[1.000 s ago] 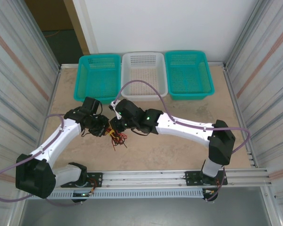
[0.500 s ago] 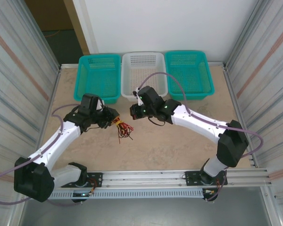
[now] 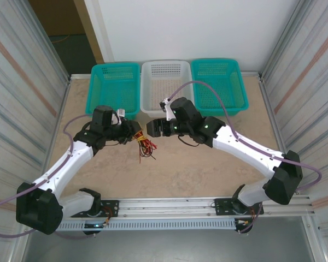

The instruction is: Untangle the cables

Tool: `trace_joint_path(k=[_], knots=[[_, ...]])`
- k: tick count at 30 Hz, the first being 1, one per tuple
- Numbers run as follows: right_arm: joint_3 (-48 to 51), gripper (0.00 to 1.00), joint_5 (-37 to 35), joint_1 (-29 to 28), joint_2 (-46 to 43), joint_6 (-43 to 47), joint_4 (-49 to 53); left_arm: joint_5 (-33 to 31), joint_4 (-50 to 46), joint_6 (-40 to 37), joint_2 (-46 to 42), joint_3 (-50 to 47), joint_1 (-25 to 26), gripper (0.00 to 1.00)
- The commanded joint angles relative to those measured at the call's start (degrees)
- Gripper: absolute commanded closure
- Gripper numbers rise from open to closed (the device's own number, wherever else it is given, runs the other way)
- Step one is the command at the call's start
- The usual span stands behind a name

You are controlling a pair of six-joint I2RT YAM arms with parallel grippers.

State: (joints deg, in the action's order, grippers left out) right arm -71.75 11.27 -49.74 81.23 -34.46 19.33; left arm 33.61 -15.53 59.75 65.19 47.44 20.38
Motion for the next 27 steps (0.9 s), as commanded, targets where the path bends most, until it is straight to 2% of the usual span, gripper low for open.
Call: trace_joint_path(k=[1,4,11,16,22,27], knots=[[1.16,0.35,2.45,1.27,-0.01,-2.76,-0.28,3.37,3.49,-1.99,-1.81,0.24,0.13,1.00],[1.02,0.43,3.63,2.05,1.12,-3.42,-0.61,3.87,3.15,-2.76,-1.99,0.66,0.19,1.00],[0.90,0.82,5.86,2.49,1.83,-3.77,-1.05,4.49,3.00,-3.81,-2.21,1.28,0.10,1.00],[1.38,0.99,6.01,2.97,1.15,-3.95,-1.05,5.06,4.87,-3.07,-1.65,1.43,0.10,1.00],[2.56,1.00,7.01,5.06,-0.31,-5.15,-1.88,7.50,9.75,-1.70,-1.72,1.08,0.15,1.00],[4.00,1.00,12.19,10.53,-0.75,-7.62,-4.75,12.92,17.55,-0.48,-0.95,1.18,1.13,1.00]])
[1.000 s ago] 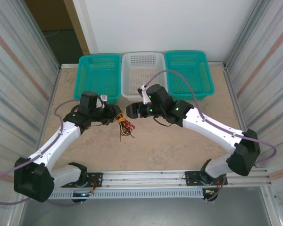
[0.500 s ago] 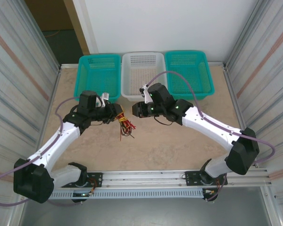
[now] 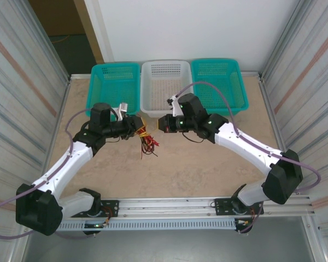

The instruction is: Untangle the cables

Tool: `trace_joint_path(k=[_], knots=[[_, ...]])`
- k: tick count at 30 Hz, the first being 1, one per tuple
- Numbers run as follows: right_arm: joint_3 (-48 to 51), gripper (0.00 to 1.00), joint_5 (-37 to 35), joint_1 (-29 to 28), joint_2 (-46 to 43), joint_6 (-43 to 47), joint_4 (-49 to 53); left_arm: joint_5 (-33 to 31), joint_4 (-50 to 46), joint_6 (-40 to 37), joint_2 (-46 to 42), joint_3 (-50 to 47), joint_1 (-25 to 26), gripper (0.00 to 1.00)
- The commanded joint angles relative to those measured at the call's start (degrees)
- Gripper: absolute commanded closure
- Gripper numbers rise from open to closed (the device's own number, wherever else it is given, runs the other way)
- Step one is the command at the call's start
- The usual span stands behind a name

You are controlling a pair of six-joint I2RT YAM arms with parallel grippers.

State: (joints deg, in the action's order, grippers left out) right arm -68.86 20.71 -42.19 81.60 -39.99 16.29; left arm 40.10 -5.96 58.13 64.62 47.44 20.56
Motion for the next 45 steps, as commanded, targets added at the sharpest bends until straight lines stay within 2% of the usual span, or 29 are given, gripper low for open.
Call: trace_joint_path(k=[1,4,7,10,12,17,21,24,25,26,28,31,33,38,41,45], knots=[[1.33,1.00,4.30,4.20,-0.65,-2.87,-2.55,7.14,9.43,1.59,-0.07,1.25,1.43,1.00],[2.31,1.00,6.99,6.68,1.24,-5.29,-6.55,6.75,16.32,4.54,-0.35,0.97,3.32,1.00],[3.58,1.00,7.31,7.30,3.32,-7.15,-10.89,5.51,27.71,9.17,-0.45,0.23,5.82,1.00],[6.75,1.00,9.38,7.78,5.20,-11.99,-19.86,3.07,40.21,13.09,-0.19,-0.02,8.81,1.00],[8.20,1.00,11.73,8.21,6.48,-16.35,-25.38,1.20,44.82,13.99,-0.16,0.85,10.06,1.00],[12.11,1.00,14.23,7.69,9.77,-25.41,-36.28,-5.91,46.84,11.54,-0.52,5.05,10.73,1.00],[18.63,1.00,11.39,5.86,7.78,-30.47,-44.03,-12.68,46.46,7.30,-0.47,6.98,10.91,1.00],[24.97,1.00,8.00,4.61,4.68,-34.12,-50.06,-23.33,37.46,2.21,-2.00,8.17,11.36,1.00],[26.66,1.00,6.66,4.11,3.29,-34.85,-50.79,-29.63,30.74,-0.08,-2.91,9.16,12.09,1.00],[28.25,1.00,5.44,3.36,1.84,-35.07,-50.70,-36.82,23.78,-2.50,-3.80,10.55,13.07,1.00],[29.67,1.00,3.15,1.49,-1.68,-34.30,-49.05,-46.23,18.57,-6.97,-4.25,11.62,14.59,1.00],[29.69,1.00,-1.19,-2.10,-8.23,-30.79,-42.51,-53.15,15.22,-10.05,-3.71,11.86,15.04,1.00],[28.79,1.00,-4.15,-4.17,-12.89,-27.81,-37.34,-55.34,13.59,-11.73,-3.30,11.62,15.07,1.00],[21.90,1.00,-10.37,-4.94,-22.44,-18.90,-18.44,-54.86,11.35,-14.36,-3.83,9.72,15.05,1.00],[15.24,1.00,-10.84,-1.27,-24.66,-14.00,-8.92,-50.99,10.70,-14.25,-4.56,7.70,15.04,1.00],[6.46,1.00,-8.87,5.65,-24.62,-8.73,-1.11,-42.11,11.33,-13.45,-5.86,4.57,14.95,1.00]])
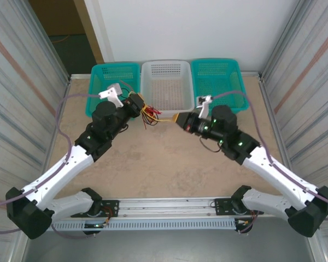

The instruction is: Untangle the cables

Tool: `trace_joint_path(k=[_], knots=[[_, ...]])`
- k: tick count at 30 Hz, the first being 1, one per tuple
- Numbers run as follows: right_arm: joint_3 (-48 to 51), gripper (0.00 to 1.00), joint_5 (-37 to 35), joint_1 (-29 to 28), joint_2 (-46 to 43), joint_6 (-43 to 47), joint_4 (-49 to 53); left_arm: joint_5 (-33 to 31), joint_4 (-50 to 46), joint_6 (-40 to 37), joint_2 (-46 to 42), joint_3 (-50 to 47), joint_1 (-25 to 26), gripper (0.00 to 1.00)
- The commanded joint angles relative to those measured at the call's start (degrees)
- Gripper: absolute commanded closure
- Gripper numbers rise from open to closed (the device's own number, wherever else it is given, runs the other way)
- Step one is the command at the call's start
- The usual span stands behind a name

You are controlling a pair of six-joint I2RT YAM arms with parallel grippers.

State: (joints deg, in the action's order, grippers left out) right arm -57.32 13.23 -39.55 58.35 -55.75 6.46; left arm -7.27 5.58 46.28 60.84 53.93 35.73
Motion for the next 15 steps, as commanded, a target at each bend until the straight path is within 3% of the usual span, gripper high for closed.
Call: trace_joint_path(k=[1,7,15], knots=[[-6.57,1.00,-0.69,4.53,-0.72,7.93,9.73,7.80,0.67,-1.04,-2.63,-2.96,-0.25,1.00],[-6.96,1.00,5.21,12.37,4.50,6.00,7.27,25.93,12.00,3.13,-5.72,-9.43,-0.36,1.00],[-7.02,1.00,12.51,19.02,15.57,2.15,0.08,40.72,19.57,9.53,-4.22,-8.91,-0.92,1.00]])
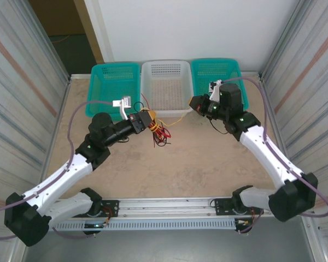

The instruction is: Untangle the cables

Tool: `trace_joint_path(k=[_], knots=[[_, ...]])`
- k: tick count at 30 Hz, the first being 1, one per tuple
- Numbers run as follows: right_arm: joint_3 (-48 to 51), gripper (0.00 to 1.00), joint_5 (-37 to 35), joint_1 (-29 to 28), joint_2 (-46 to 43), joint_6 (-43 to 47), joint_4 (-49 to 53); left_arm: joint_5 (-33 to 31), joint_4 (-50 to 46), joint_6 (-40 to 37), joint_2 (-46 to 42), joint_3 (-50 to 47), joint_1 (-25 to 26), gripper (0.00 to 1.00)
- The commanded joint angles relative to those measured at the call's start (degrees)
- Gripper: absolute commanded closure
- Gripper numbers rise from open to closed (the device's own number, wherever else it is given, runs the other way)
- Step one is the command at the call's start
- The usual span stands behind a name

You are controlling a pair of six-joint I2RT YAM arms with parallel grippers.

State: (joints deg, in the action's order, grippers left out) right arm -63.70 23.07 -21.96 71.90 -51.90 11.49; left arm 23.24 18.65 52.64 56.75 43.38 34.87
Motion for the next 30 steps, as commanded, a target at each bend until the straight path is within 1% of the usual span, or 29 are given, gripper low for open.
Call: trace_joint_path(k=[1,4,7,11,13,16,18,20,23,26,29,30], knots=[[-0.55,1.00,2.90,1.77,3.07,-2.04,-5.87,11.23,6.46,3.19,0.43,2.20,-0.07,1.00],[-0.39,1.00,4.03,2.44,7.52,-3.12,-8.89,13.98,7.53,3.81,2.31,4.52,-0.07,1.00],[1.46,1.00,5.33,2.88,11.44,-6.34,-13.94,15.80,9.90,5.92,4.37,6.85,-0.07,1.00],[5.76,1.00,6.29,2.31,15.66,-11.16,-21.80,15.65,16.84,10.63,6.19,8.70,-0.14,1.00],[7.65,1.00,5.60,1.42,17.04,-11.66,-23.10,15.99,18.73,11.81,7.13,10.60,-0.16,1.00],[11.30,1.00,4.67,-0.72,17.68,-12.25,-25.17,14.34,19.93,12.25,7.61,13.18,-0.92,1.00],[14.25,1.00,3.47,-3.29,16.81,-12.28,-26.13,10.48,20.80,11.99,7.06,14.05,-2.09,1.00],[17.22,1.00,1.96,-5.96,15.37,-12.50,-27.13,4.36,20.80,10.93,6.22,14.39,-3.19,1.00],[20.78,1.00,-1.32,-12.32,12.35,-11.93,-27.37,-6.87,14.78,5.29,5.21,16.74,-3.15,1.00],[21.76,1.00,-4.82,-18.67,9.18,-9.88,-23.99,-16.39,13.25,1.20,6.22,18.27,-3.46,1.00],[24.14,1.00,-8.02,-23.13,3.38,-9.54,-23.37,-26.21,7.87,-7.04,6.85,20.40,-3.75,1.00],[24.41,1.00,-9.01,-23.98,1.25,-9.37,-21.94,-28.40,6.78,-9.47,7.18,20.74,-4.05,1.00]])
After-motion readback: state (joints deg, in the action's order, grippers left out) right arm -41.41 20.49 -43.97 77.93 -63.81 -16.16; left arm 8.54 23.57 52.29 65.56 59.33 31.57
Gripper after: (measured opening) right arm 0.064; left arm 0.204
